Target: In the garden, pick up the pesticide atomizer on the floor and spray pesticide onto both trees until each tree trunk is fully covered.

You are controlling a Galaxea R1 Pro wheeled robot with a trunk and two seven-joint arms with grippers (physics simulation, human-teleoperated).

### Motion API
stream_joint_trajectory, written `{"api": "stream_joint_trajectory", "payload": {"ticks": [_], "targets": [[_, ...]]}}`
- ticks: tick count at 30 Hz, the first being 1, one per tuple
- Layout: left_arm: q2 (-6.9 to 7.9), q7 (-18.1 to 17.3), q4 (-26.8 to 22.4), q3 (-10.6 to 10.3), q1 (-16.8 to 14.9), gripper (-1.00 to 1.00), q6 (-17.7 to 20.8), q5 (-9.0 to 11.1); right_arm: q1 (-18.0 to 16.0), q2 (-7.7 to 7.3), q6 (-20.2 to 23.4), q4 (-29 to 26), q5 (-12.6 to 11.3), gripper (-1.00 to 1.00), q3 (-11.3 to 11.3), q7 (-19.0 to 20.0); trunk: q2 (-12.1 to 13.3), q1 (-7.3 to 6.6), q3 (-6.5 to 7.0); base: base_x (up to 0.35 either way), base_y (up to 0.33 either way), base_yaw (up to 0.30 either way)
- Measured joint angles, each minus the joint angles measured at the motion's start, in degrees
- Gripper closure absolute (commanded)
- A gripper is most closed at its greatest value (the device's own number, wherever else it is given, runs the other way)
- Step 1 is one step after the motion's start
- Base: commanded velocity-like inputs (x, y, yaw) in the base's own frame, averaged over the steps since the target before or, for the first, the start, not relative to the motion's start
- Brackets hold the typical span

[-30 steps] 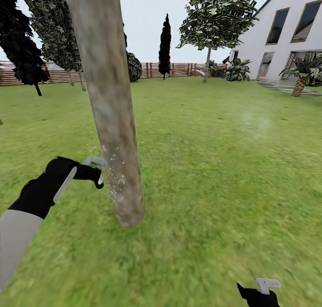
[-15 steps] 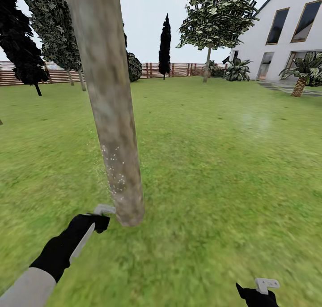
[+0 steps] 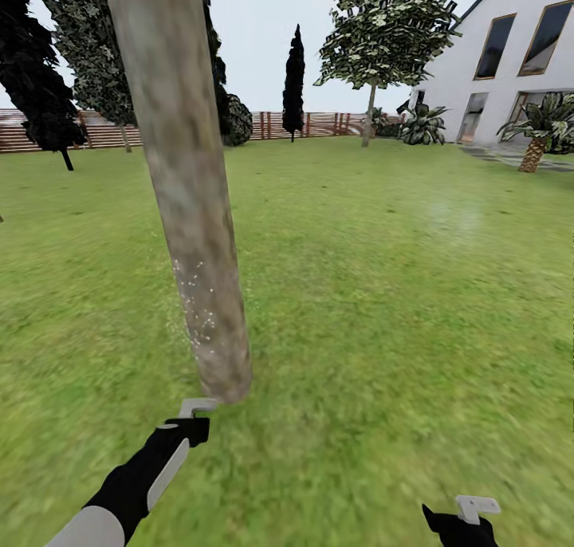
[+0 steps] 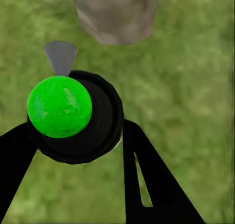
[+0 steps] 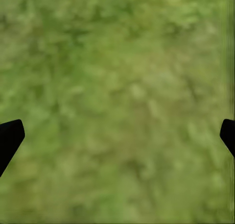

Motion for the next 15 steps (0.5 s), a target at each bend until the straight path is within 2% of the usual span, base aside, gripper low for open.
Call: {"api": "stream_joint_trajectory", "payload": {"ticks": [6, 15], "targets": [[-0.13, 0.0, 0.2, 0.0, 0.0, 1.00, -0.1, 0.0, 0.0, 0.04, 0.0, 0.0, 0.0, -1.00, 0.0, 0.0, 0.0, 0.00, 0.00, 0.161, -0.247, 0.036], [-0.92, 0.2, 0.5, 0.0, 0.0, 1.00, -0.2, 0.0, 0.0, 0.04, 0.0, 0.0, 0.1, -1.00, 0.1, 0.0, 0.0, 0.00, 0.00, 0.194, -0.228, 0.249]]}}
